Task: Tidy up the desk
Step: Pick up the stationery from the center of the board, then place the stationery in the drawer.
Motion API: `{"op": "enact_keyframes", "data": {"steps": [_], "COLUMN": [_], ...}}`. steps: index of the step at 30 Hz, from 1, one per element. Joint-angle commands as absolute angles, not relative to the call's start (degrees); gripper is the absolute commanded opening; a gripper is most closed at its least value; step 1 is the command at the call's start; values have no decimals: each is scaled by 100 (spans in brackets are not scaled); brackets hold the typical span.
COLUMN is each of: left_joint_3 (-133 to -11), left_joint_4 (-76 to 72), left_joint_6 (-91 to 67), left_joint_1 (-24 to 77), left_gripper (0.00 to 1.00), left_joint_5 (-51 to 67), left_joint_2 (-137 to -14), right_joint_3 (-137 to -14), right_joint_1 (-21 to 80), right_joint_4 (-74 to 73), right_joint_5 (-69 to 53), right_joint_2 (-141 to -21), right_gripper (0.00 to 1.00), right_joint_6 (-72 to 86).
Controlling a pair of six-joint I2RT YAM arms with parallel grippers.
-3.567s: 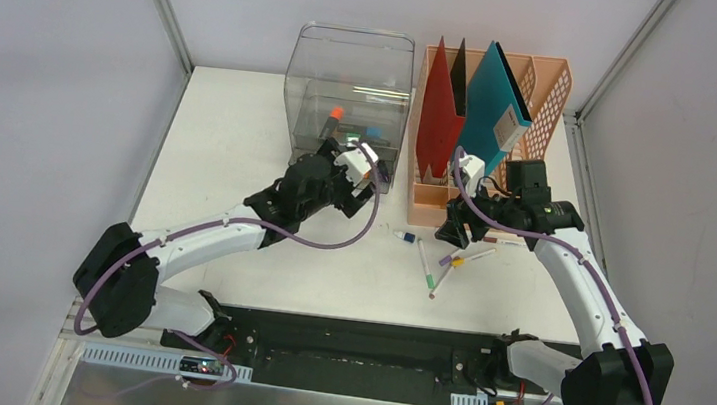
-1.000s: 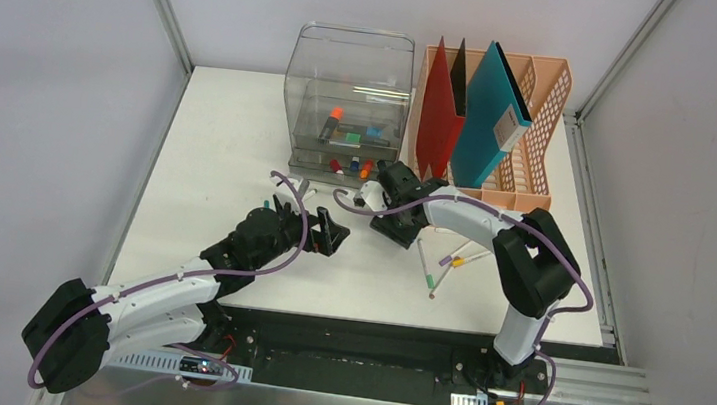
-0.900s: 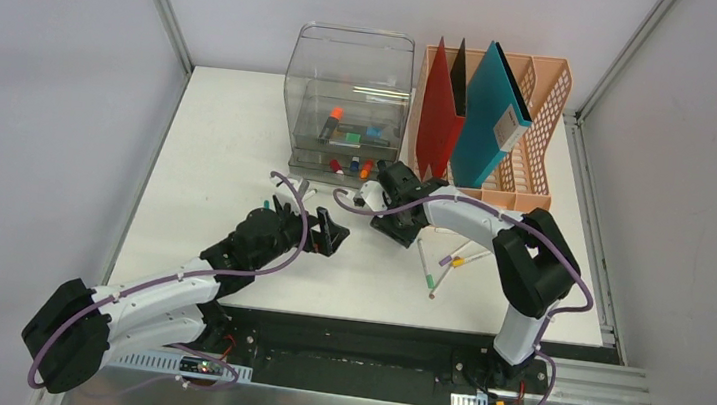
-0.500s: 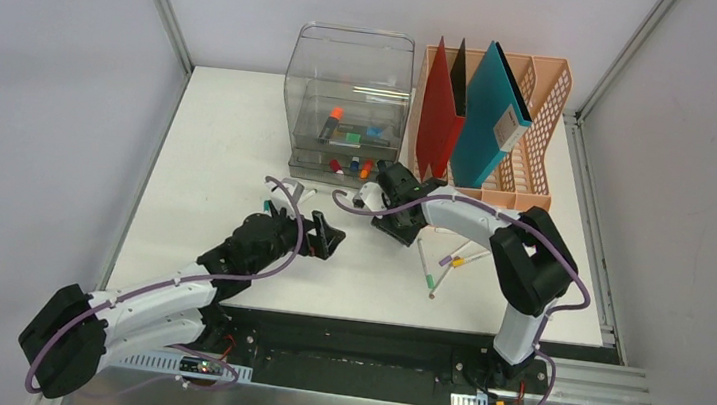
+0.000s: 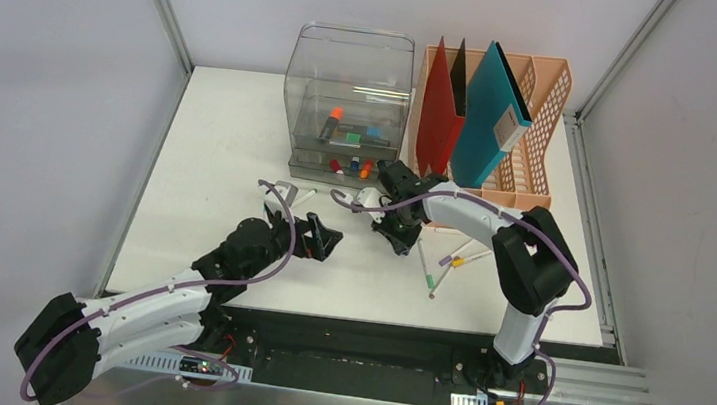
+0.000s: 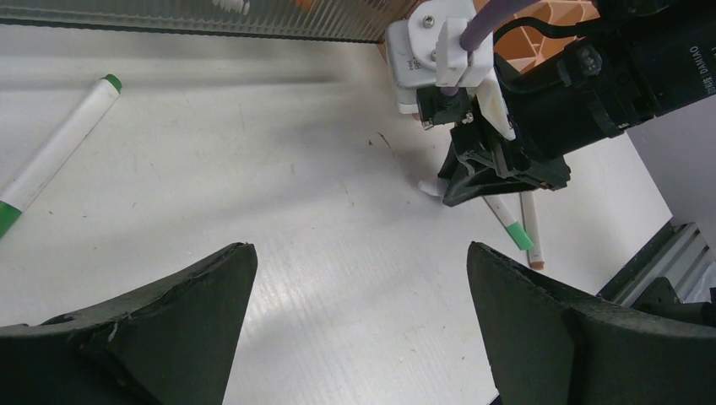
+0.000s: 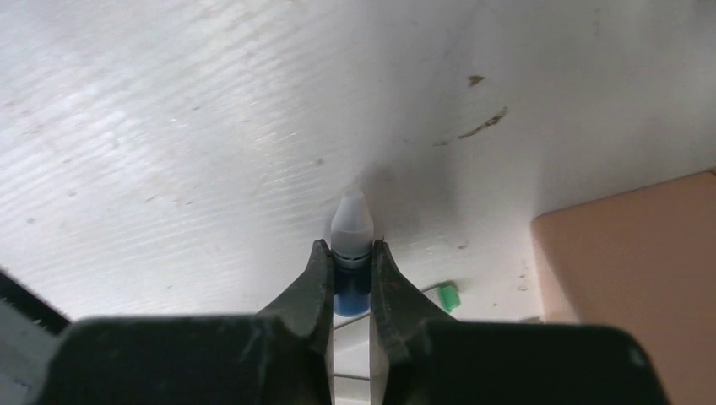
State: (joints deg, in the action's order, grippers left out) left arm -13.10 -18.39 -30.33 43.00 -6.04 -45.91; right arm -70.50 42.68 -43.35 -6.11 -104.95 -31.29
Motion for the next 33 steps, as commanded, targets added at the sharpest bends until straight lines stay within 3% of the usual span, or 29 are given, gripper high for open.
{"op": "enact_keyframes", "data": {"steps": [1,11,33], "left_joint_3": [-1232,-1298,-1158], "left_joint_4": [-2175,-2051,-1890], "left_joint_6": [-3136,-3068,-3114], "left_joint_1": [4245,4223,4201], "left_gripper": [99,99,99], "left_joint_5": [-812,-1025,-1166], "left_joint_2": [-4329,-4231,-4099], "right_joint_3": [-7352,-7738,-10572], "right_joint_1": [4140,3956,4247], "right_joint_4": [-4814,-5197,-5301], "right_joint_5": [-1593,-2321,-547], "right_joint_2": [-10028,-9366,-10249], "right_gripper": [0,0,0], "right_joint_6": [-3385,-3721,-4640]}}
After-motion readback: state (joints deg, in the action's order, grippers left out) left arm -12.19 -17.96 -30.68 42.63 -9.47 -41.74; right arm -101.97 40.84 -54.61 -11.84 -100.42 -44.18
